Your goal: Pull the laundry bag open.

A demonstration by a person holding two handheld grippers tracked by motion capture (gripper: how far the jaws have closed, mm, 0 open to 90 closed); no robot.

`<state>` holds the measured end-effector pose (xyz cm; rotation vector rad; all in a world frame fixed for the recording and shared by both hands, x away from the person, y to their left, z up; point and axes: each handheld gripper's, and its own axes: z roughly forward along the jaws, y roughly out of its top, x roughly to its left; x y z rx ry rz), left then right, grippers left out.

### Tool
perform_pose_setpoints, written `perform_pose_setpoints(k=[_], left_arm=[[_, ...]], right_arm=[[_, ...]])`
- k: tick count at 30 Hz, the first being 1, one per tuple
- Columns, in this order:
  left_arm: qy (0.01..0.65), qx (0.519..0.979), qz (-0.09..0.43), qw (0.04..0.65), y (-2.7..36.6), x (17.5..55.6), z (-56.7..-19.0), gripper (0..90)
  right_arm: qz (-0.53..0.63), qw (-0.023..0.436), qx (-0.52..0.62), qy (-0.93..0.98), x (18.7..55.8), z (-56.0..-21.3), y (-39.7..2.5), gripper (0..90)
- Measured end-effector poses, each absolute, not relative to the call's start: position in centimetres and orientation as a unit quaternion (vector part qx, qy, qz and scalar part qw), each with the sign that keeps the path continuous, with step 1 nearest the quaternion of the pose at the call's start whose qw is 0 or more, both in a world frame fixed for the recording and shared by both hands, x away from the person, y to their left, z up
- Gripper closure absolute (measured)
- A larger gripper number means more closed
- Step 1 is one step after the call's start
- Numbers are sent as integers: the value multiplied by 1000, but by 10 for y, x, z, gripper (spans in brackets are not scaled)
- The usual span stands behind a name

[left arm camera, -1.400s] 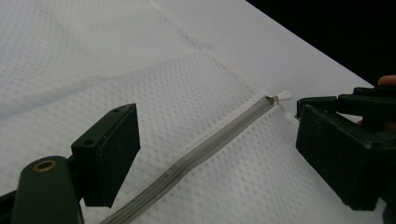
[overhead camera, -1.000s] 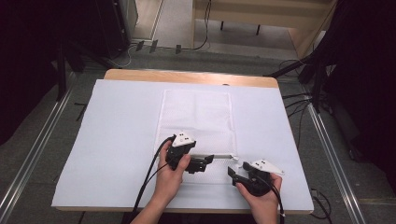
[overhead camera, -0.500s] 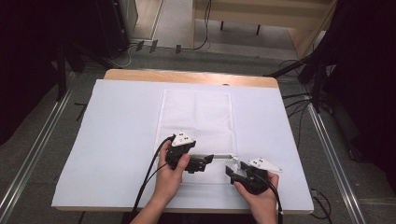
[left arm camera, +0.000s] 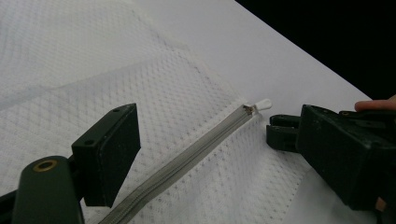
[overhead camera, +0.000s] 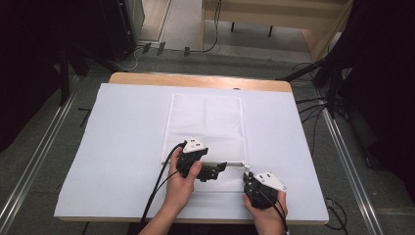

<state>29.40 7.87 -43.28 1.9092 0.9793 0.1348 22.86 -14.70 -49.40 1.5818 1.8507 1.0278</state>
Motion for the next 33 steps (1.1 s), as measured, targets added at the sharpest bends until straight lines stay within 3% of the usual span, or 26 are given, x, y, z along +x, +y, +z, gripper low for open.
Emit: perform_pose_setpoints(k=[1,5,9,12,17,25,33], left_arm=[[401,781,55,476,79,294,-433,147],[395,788,52,470,69,295,-430,149],[412,787,37,458,51,304,-430,161],[425,789,37,443,37,309,-429,232],[437,791,17,428,14,318,-428,299],[434,816,37,381,-15,326,-429,344],[445,799,-12,404,3,331,-430,603]], right_arm=[[383,238,584,675,229,-494,-148,889],[406,203,587,671,232,-493,-155,899],[446,230,558,661,227,-485,-157,900],[468,248,535,658,223,-476,-155,900],[469,255,520,667,222,-475,-152,900],[471,258,508,674,222,-473,-151,900],[468,257,508,676,223,-474,-153,900]])
